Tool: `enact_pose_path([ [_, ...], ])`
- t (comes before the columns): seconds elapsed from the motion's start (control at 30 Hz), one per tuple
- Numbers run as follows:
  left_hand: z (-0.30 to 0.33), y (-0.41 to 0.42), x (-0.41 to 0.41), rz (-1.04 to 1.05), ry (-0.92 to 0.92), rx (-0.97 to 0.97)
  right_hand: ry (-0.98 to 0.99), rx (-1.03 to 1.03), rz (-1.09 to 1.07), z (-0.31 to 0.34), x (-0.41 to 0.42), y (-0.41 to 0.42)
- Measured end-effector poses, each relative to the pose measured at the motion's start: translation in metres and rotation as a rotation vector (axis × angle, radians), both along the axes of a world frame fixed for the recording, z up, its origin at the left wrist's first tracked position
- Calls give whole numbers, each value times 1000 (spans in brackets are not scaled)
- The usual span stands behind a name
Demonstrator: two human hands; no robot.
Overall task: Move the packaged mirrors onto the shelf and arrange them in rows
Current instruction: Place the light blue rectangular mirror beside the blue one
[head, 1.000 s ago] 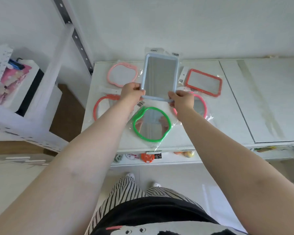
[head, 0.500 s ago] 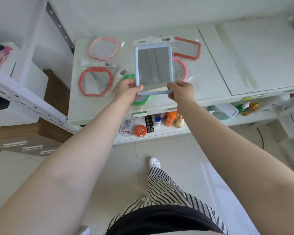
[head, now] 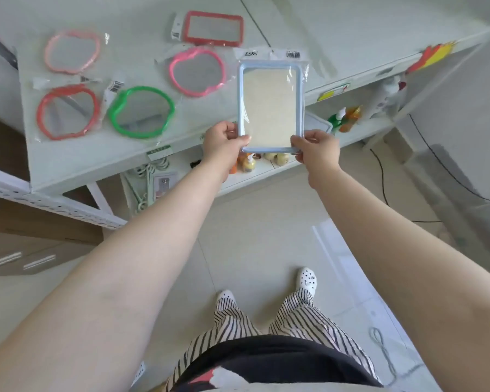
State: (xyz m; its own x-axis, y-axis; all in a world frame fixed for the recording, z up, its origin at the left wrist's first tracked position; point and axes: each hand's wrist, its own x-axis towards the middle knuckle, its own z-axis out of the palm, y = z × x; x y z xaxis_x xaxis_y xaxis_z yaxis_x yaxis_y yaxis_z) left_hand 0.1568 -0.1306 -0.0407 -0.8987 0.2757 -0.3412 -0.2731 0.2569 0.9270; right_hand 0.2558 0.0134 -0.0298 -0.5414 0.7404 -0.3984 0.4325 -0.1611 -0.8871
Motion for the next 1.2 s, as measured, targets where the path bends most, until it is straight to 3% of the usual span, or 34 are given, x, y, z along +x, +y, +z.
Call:
enact_pose_path([
  [0.53,5,293,124,-154,-28,67,-10,3,-163,2,135,281],
  [1.2,9,508,27,-268,-62,-3,-34,46,-314,4,59,478],
])
